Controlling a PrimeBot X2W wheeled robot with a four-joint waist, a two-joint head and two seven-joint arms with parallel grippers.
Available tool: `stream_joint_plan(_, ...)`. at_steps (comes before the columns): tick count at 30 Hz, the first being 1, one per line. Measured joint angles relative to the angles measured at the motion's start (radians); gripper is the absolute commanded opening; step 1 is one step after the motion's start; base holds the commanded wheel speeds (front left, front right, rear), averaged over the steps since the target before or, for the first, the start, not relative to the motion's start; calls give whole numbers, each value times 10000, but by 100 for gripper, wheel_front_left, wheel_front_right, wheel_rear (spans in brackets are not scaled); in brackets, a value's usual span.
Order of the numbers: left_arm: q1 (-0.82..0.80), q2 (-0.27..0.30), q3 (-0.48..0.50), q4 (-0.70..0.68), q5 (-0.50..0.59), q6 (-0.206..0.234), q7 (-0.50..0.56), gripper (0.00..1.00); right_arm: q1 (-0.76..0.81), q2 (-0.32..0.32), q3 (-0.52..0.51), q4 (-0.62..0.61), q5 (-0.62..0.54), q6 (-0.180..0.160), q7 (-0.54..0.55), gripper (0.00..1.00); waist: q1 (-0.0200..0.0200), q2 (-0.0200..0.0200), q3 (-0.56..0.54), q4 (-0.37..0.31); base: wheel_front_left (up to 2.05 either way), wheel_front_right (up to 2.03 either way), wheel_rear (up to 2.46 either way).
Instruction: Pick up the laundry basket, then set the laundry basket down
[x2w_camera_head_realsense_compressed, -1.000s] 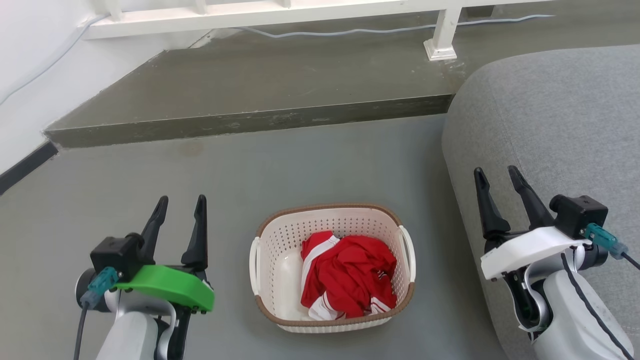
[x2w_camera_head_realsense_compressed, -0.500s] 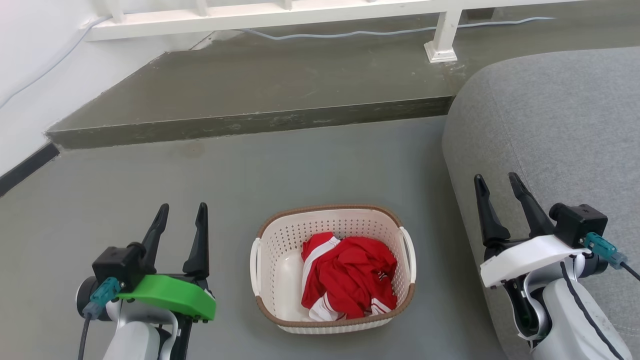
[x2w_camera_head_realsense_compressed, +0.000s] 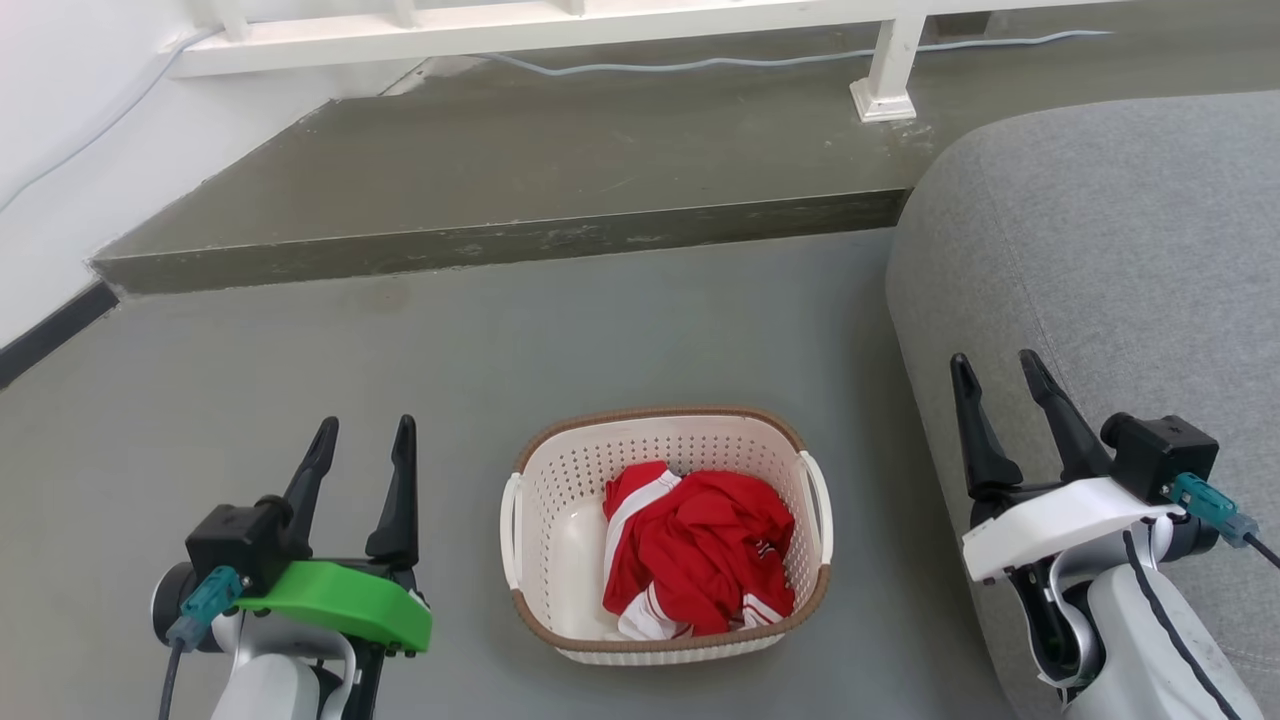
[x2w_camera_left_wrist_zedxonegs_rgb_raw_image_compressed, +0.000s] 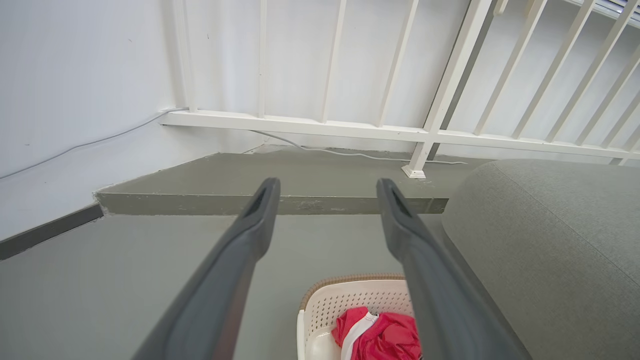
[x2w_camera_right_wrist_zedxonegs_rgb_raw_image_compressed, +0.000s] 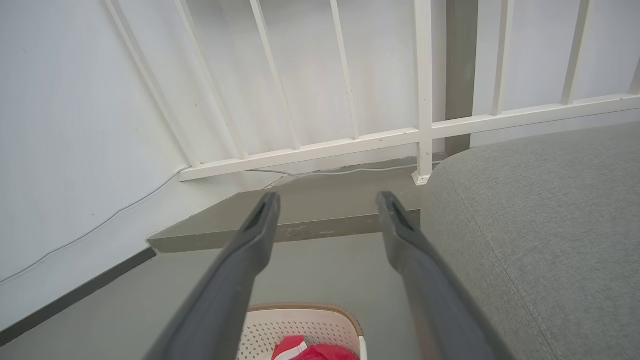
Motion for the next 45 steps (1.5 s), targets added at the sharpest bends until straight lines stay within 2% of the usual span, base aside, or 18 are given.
stream_joint_plan(3, 45, -10, -15, 13, -25, -82, 2, 100, 2, 12, -38, 19, -15, 0, 2, 100, 0, 0, 6, 0, 0, 0, 0)
stream_joint_plan(4, 82, -23, -36, 109, -23, -79, 17, 0, 19, 21, -33, 98, -12, -4, 6, 0, 0, 0, 6, 0, 0, 0, 0)
stream_joint_plan(13, 382, -81, -88, 516, -428, -77, 142, 0, 403, 163, -109, 468, 339, -4, 96, 0, 0, 0, -24, 11, 0, 0, 0)
stream_joint_plan(27, 382, -84, 249, 512, -2429, -79, 596, 0, 394, 222, -510, 506, 2487, 46, 683, 0, 0, 0, -140, 57, 0, 0, 0)
stream_joint_plan(45, 382, -92, 744, 512, -4460, -86, 1254, 0, 394, 280, -1034, 493, 4554, 138, 1327, 0, 1, 0, -260, 101, 0, 0, 0)
